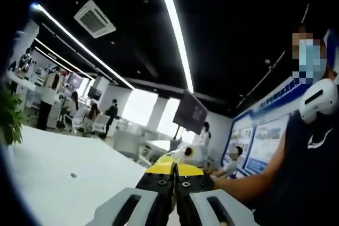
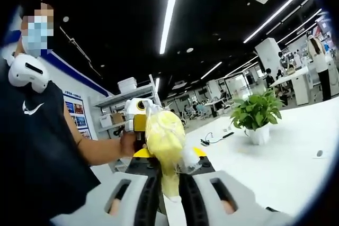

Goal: Compare the silicone blocks by pressing each to a similar depth, holding the contact briefly, and releasing to observe deformation and rebound differences across the visible hardness samples.

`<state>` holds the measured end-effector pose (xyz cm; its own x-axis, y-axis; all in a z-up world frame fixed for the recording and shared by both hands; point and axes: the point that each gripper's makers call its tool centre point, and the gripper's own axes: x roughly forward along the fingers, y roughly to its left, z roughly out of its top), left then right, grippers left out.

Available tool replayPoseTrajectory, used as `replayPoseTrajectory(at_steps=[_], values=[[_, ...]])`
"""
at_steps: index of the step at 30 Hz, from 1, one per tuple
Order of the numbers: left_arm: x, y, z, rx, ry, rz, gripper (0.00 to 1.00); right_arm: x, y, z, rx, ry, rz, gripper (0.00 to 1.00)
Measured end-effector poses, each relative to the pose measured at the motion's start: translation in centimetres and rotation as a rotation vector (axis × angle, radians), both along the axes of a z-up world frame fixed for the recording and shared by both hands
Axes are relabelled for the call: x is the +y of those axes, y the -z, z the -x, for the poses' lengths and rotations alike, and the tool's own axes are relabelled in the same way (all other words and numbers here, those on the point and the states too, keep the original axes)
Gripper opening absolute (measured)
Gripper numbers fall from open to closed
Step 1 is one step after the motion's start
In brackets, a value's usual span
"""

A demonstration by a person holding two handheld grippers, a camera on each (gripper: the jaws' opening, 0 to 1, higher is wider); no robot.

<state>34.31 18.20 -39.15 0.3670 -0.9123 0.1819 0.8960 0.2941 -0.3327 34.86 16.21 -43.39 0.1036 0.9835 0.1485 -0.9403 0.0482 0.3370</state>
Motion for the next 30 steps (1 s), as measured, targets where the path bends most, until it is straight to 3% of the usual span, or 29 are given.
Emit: replayPoseTrajectory(at_steps=[9, 30], values=[[0.06, -0.08, 0.04, -0.032, -0.007, -0.011, 0.00, 0.00, -0.08, 0.06, -0.001, 0.001, 0.002, 0.07], [-0.04, 0.16, 0.05, -0.017, -0.016, -0.027, 0.00, -0.11, 0.21, -0.04, 0.008, 0.001, 0.006, 0.06]])
